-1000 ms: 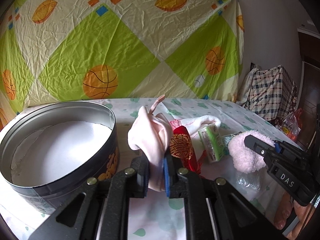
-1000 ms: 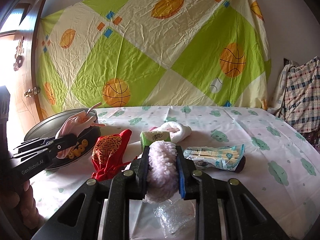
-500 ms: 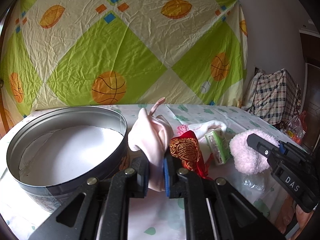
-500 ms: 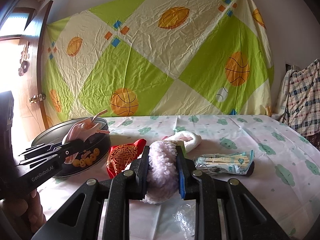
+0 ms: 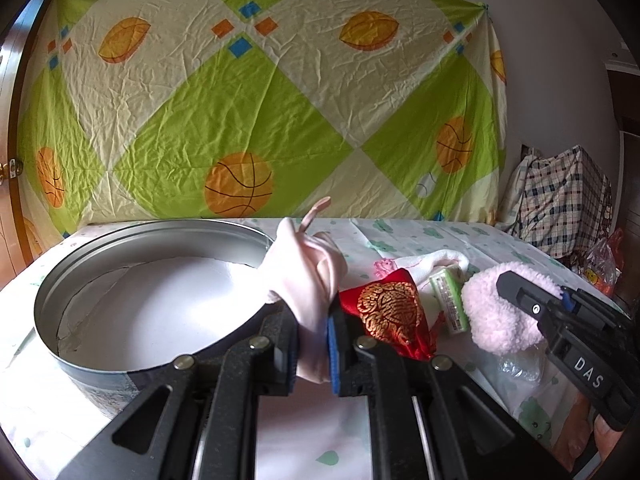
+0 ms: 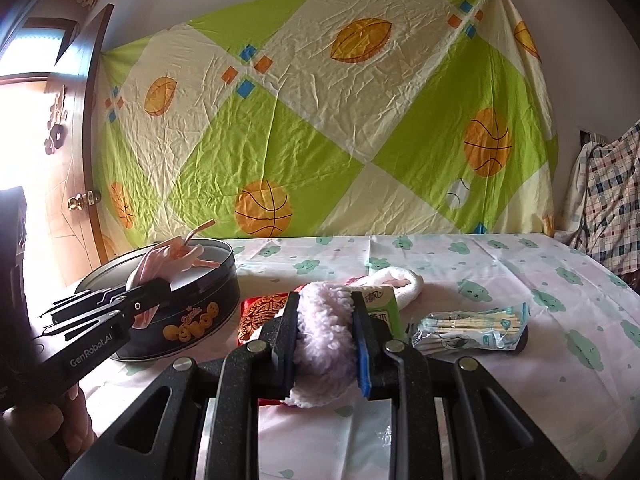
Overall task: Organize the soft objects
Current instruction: 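Lift the pink fabric over the black tin with the left gripper while the right gripper carries the puff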
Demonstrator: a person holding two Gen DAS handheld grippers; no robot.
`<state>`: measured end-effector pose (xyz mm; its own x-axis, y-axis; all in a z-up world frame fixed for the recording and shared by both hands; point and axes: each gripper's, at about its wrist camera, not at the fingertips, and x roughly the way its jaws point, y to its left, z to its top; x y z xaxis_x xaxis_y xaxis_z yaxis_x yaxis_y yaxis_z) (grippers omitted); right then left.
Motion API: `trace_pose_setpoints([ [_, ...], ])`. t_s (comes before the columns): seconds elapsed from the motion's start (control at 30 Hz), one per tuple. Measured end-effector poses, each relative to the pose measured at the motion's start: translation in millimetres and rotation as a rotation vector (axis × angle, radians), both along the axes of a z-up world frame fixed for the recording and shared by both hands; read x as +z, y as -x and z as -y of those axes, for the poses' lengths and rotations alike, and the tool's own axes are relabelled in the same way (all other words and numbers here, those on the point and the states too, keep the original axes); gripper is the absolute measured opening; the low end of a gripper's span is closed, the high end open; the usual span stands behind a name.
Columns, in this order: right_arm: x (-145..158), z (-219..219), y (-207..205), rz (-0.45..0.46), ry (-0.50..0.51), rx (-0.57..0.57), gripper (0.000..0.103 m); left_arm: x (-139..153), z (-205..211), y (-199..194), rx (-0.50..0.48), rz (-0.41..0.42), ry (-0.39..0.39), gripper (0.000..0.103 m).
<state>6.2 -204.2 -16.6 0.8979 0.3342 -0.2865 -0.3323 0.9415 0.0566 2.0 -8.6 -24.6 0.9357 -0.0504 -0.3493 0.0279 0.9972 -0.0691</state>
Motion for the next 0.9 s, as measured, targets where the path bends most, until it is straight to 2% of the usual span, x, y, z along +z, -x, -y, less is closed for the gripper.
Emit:
trace_pose_setpoints([
  [0.9,1.0,-52.7,1.6,-0.003,-0.003,0.118,0.025,1.1,-41.5,16.5,0.103,0.056,0.015,0.009],
])
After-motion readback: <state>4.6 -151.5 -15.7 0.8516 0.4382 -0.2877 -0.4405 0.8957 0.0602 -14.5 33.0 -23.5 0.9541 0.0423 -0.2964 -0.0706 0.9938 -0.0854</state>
